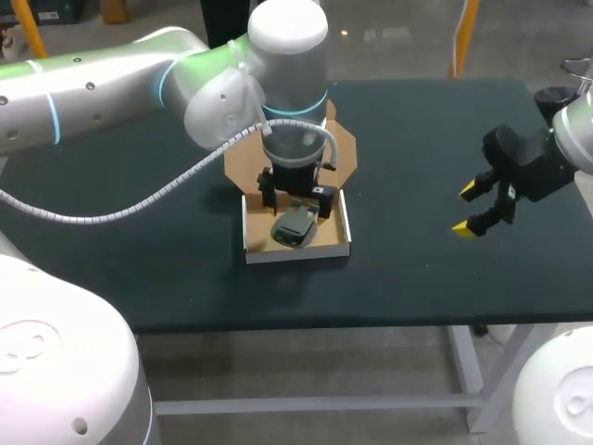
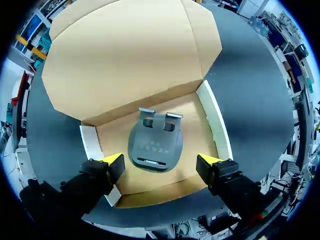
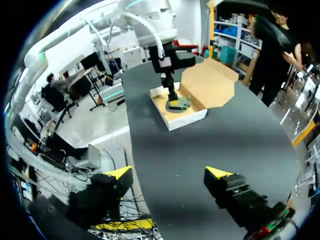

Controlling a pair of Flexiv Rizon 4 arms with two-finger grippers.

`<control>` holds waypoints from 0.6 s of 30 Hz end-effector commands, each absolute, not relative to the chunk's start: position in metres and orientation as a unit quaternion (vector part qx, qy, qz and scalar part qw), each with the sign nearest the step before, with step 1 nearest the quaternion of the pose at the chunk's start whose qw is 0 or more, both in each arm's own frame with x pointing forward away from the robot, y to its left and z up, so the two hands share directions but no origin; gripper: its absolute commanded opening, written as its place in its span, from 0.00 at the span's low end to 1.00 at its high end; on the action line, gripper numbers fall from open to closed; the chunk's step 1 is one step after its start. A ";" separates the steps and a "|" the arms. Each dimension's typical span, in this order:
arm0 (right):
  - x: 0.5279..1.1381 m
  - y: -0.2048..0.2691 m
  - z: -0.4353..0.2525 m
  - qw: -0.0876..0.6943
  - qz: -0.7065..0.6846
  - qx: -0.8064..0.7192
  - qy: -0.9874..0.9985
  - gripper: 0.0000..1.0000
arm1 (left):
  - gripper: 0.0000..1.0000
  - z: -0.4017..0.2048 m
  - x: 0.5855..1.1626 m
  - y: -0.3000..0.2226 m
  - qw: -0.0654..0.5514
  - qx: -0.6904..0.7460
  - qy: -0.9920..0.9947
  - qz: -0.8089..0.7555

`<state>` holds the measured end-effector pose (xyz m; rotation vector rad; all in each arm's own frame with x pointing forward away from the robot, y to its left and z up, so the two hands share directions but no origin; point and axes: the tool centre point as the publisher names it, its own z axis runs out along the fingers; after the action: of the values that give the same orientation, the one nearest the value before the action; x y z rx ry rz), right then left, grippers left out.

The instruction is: Assemble the packaging by folding the flat box into shape, placing the metal phone stand inside, and closing the box properly

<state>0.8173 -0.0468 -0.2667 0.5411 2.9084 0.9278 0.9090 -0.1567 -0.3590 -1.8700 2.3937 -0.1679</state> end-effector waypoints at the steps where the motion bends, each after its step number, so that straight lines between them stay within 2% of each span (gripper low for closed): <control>1: 0.818 -0.047 -0.266 0.019 0.300 0.174 0.938 1.00 | 1.00 -0.354 0.902 -0.158 0.052 -0.619 0.782 -0.045; 18: 0.818 -0.047 -0.266 0.019 0.300 0.174 0.938 1.00 | 1.00 -0.353 0.900 -0.158 0.054 -0.618 0.784 -0.043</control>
<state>0.8174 -0.0468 -0.2668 0.5411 2.9085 0.9279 0.9005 -0.1568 -0.3531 -1.8773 2.3855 -0.1370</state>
